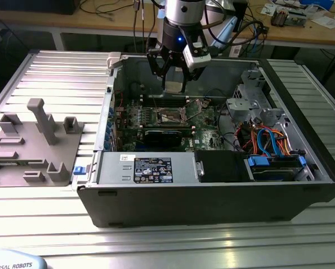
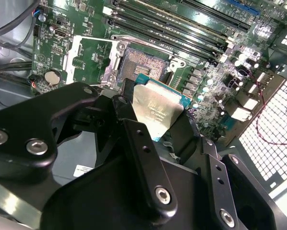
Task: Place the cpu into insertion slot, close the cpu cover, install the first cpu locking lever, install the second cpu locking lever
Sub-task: 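Place the cpu into insertion slot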
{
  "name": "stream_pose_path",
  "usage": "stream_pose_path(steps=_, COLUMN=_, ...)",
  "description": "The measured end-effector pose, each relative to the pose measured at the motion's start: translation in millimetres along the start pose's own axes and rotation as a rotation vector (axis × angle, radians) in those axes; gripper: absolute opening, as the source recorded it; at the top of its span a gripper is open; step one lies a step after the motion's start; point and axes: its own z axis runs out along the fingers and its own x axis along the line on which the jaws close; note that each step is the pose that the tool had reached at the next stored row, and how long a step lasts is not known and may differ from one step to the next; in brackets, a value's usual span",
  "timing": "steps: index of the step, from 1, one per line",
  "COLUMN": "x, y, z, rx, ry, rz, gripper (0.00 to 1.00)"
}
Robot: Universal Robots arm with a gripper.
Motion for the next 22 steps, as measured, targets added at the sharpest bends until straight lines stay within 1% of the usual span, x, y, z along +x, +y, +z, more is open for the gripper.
stream_pose_path(steps=22, x=0.0, y=-0.1, z=2.2, rx=0.0065, ry=-0.0021, rz=0.033, gripper=0.54)
